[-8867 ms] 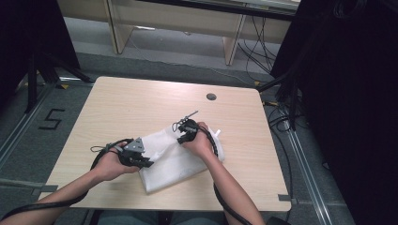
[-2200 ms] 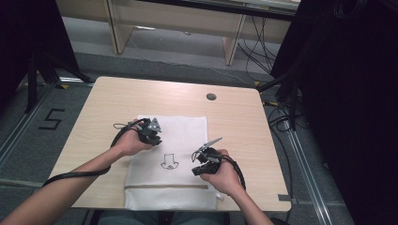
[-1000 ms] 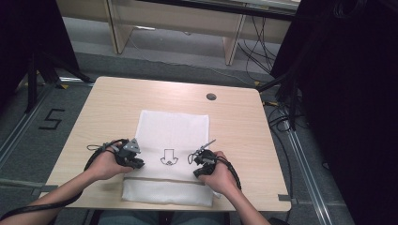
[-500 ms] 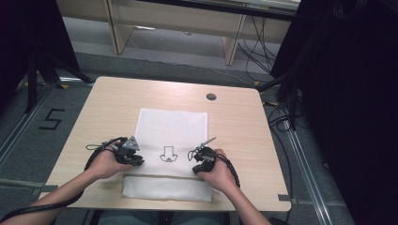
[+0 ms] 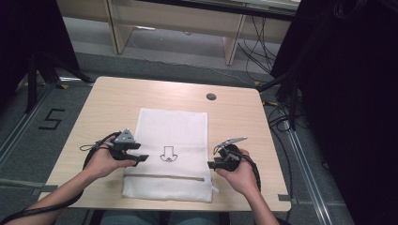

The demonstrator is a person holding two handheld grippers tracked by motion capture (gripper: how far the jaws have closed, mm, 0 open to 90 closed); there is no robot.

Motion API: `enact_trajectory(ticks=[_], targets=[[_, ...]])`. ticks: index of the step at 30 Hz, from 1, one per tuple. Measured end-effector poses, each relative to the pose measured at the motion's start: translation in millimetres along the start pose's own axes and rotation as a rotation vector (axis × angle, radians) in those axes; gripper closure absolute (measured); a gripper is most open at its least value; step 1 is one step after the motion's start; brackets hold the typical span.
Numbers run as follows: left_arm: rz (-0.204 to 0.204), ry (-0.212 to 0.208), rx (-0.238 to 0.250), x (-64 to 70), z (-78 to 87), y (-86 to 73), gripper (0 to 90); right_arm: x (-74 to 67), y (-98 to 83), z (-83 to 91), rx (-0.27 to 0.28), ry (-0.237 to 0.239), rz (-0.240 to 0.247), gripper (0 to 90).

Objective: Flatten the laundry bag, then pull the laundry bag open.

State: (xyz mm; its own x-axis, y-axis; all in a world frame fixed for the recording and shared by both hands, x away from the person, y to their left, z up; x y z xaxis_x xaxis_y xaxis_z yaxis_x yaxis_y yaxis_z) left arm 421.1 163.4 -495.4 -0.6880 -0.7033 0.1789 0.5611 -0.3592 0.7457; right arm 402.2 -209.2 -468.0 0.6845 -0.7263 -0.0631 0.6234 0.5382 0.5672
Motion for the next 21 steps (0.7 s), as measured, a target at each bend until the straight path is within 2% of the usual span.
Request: enact_trajectory(ticks=[1,2,3,4,5,6,7,8,11,13,14,15,17,18,20,21], targets=[[0.003,-0.009,0.009,0.3,-0.2,0.6,38.8,3.8,-1.2,2.4,0.001,-0.013,-0.008,60.5],[-0.015,-0.008,0.012,-0.7,0.3,1.7,38.6,7.1,-2.3,3.6,0.008,-0.026,-0.021,59.6],[-0.016,-0.008,0.012,-0.9,0.3,1.6,38.6,10.7,-4.4,4.5,0.031,-0.045,-0.042,57.2],[-0.016,-0.008,0.012,-0.9,0.3,1.6,38.6,10.7,-4.4,4.5,0.031,-0.045,-0.042,57.2],[-0.021,-0.002,0.013,-1.3,0.6,1.4,38.6,11.7,-5.4,2.6,0.058,-0.05,-0.041,57.2],[-0.019,-0.001,0.013,-1.5,0.7,1.3,38.6,11.0,-5.5,5.5,0.031,-0.045,-0.045,57.2],[-0.007,0.001,0.02,-1.0,0.7,0.9,38.6,9.9,-6.2,6.3,0.035,-0.053,-0.038,58.7],[0.01,-0.002,0.024,-0.9,0.9,0.8,38.6,9.1,-6.6,6.7,0.043,-0.06,-0.01,61.7],[-0.006,0.005,0.02,-1.8,2.0,1.9,37.8,6.4,-5.2,9.5,0.016,-0.068,0.032,64.4],[0.008,0.002,0.022,-0.6,1.2,0.8,37.7,7.1,-5.3,8.6,0.006,-0.08,0.051,64.1],[-0.005,0.002,0.016,-0.9,1.7,0.9,37.6,6.7,-6.0,6.0,0.027,-0.079,0.043,64.1],[-0.015,0.008,0.014,-1.0,2.3,1.1,37.5,5.8,-6.1,8.2,-0.016,-0.068,0.036,64.1],[-0.013,0.006,0.017,-0.8,2.5,1.1,37.4,4.3,-6.4,6.9,-0.03,-0.059,0.047,64.4],[-0.005,0.005,0.024,-0.2,2.1,1.2,37.4,5.2,-6.2,5.3,-0.022,-0.053,0.067,64.5],[-0.002,0.006,0.017,-0.6,2.3,1.2,37.2,4.4,-5.4,3.0,-0.024,-0.034,0.045,63.2],[0.003,0.01,0.016,-0.3,1.8,1.0,36.8,2.5,-5.2,2.7,-0.033,-0.03,0.017,61.2]])
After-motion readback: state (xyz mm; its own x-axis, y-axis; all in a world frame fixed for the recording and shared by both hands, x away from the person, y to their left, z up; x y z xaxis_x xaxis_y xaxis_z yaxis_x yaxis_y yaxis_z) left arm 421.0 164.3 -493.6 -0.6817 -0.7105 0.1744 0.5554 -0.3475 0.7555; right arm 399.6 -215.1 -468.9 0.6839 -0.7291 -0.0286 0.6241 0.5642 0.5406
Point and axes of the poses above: each handheld gripper's, and its own axes: z roughly backward along the jaws, y roughly out of its top, x roughly to its right, the point moved 1 cm from there along -z, roughly forward along the jaws, and after that the axes turned 10 degrees about z, right-handed, at the moved point
